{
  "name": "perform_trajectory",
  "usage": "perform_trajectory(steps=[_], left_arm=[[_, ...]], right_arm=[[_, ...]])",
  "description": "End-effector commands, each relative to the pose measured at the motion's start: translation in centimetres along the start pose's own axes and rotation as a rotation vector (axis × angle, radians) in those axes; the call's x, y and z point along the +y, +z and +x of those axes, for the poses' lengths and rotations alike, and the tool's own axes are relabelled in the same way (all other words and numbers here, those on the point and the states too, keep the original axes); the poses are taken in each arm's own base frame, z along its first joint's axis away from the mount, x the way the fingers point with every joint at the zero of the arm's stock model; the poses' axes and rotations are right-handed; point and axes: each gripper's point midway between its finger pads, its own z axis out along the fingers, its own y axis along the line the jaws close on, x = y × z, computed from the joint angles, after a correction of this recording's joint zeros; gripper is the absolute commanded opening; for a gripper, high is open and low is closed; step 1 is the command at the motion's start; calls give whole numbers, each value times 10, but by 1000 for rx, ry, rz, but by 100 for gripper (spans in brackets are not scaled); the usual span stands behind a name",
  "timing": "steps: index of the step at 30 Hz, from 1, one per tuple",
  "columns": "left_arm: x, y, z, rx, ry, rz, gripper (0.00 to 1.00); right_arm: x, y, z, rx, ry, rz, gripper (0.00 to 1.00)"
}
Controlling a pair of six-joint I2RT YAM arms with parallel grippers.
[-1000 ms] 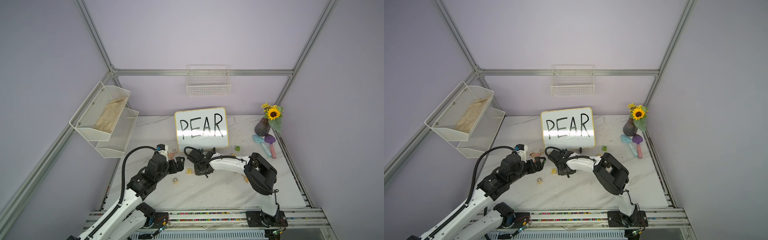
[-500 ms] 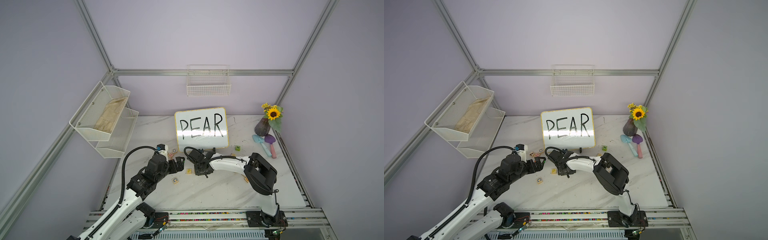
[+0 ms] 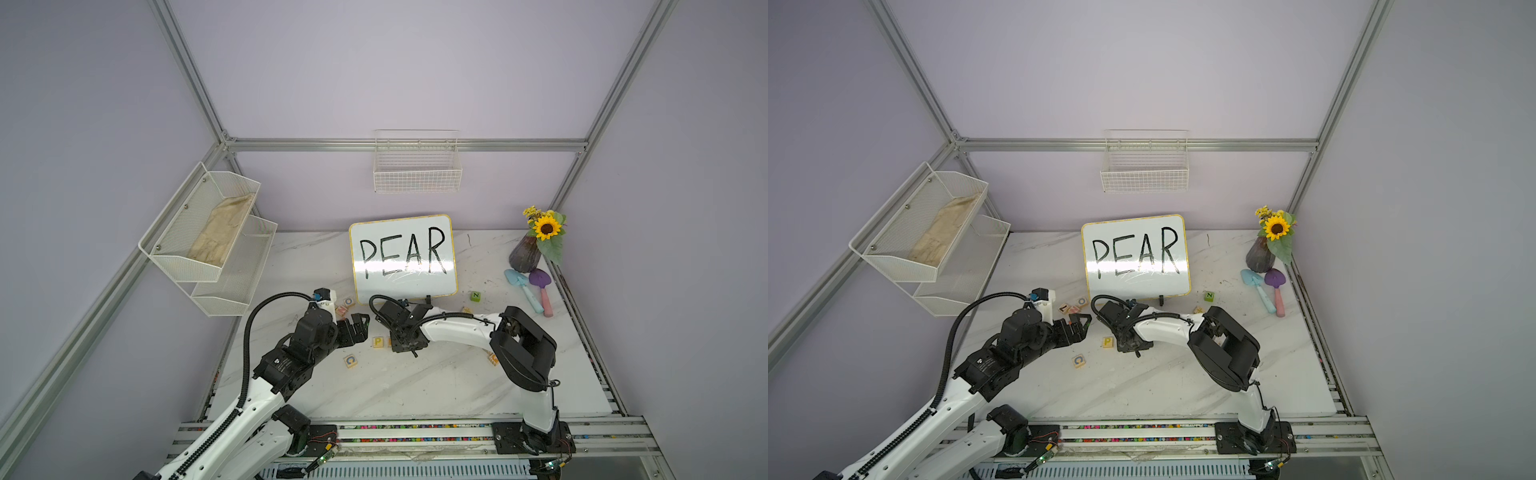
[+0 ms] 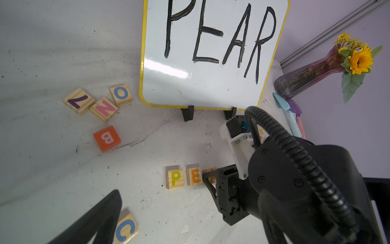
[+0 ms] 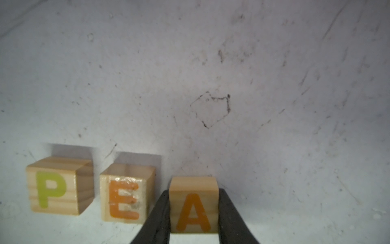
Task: Spell the uppercase word “pear” with letter blocks
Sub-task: Place the letter block at the center of the board.
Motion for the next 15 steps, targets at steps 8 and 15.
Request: perform_trajectory(steps=[8, 15], left_arm=[[7, 6, 10, 9, 21, -2, 100], [8, 7, 10, 10, 21, -8, 100]], right_arm=[[-5, 1, 7, 17, -9, 28, 37], [-4, 2, 6, 14, -15, 28, 37]])
